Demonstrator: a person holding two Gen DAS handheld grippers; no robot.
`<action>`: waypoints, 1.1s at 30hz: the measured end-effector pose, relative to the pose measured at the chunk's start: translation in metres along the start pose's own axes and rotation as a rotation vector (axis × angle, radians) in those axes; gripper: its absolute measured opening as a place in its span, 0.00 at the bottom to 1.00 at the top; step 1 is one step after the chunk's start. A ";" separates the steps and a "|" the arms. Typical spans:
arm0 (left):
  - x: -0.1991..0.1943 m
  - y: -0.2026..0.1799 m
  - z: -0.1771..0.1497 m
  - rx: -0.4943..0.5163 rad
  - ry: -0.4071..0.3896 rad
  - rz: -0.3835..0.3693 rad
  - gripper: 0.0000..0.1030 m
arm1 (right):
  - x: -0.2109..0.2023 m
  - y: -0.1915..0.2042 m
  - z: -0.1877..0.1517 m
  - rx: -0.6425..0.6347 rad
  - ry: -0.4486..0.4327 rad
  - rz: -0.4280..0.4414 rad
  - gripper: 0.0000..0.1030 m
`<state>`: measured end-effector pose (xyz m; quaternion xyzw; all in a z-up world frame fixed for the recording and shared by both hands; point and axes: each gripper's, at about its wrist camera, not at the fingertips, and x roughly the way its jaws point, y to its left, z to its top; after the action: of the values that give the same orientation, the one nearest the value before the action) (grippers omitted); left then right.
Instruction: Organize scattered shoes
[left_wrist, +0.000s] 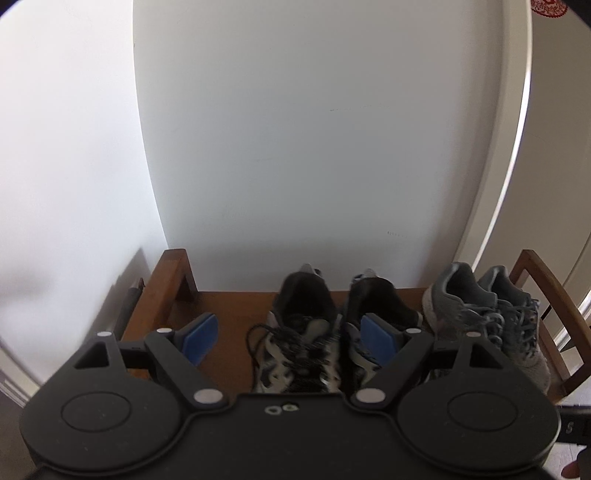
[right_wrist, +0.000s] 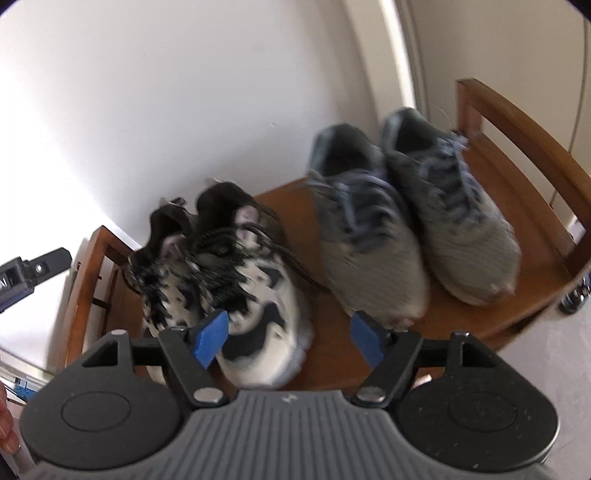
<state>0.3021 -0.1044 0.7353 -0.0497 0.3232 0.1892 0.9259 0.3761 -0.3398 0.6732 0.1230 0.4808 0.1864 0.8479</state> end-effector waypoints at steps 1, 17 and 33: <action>-0.003 -0.004 -0.002 0.002 -0.001 0.005 0.82 | 0.000 -0.006 -0.003 0.004 0.009 0.003 0.75; -0.044 -0.042 -0.020 0.010 0.022 0.088 0.82 | -0.013 -0.041 -0.047 -0.012 0.122 0.074 0.78; -0.070 -0.026 -0.061 0.043 0.140 0.091 0.82 | -0.049 -0.037 -0.106 0.029 0.154 0.005 0.86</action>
<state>0.2261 -0.1638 0.7300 -0.0280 0.3932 0.2201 0.8923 0.2688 -0.3911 0.6430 0.1217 0.5471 0.1903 0.8060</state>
